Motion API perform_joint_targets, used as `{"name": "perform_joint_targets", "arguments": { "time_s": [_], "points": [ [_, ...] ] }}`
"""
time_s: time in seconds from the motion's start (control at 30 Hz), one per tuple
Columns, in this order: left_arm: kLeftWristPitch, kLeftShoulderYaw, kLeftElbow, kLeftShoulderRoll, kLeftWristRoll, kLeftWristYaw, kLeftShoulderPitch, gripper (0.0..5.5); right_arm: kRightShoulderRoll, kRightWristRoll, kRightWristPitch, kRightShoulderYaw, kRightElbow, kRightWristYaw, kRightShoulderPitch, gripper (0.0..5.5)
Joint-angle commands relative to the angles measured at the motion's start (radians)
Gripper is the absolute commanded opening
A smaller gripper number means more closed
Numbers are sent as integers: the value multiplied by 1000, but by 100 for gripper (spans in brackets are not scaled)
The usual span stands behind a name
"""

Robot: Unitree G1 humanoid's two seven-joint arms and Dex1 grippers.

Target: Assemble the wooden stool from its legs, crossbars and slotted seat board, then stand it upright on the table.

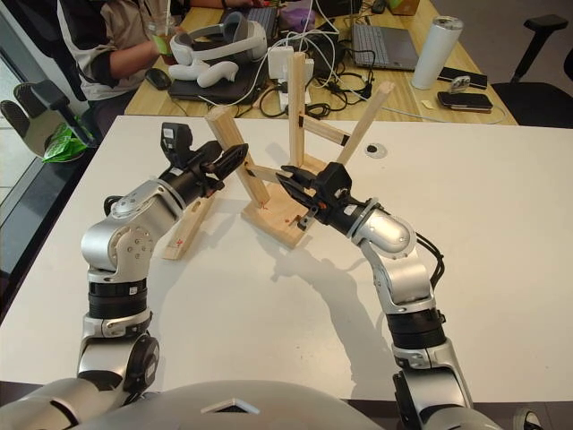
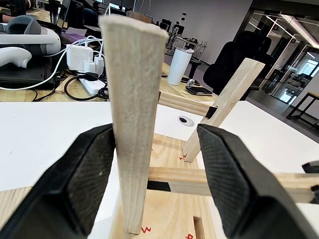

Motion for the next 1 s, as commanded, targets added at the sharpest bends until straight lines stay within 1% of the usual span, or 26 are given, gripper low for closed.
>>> {"name": "perform_joint_targets", "arguments": {
  "time_s": [0.03,0.17,0.37,0.63,1.0],
  "points": [
    [-12,-25,58,-7,25,4,-33,290,6,3,-7,1,18,7,-25,40],
    [-30,-44,85,-7,45,3,-41,290,4,6,-14,-3,30,13,-25,40],
    [-64,-25,121,-23,57,25,-59,209,-8,7,-23,-10,45,26,-18,40],
    [-68,-21,108,-23,55,18,-88,114,-2,1,-37,-11,65,26,-26,40],
    [-58,-49,117,-19,71,-6,-83,108,25,-10,-80,-10,98,9,-57,40]
  ]
}}
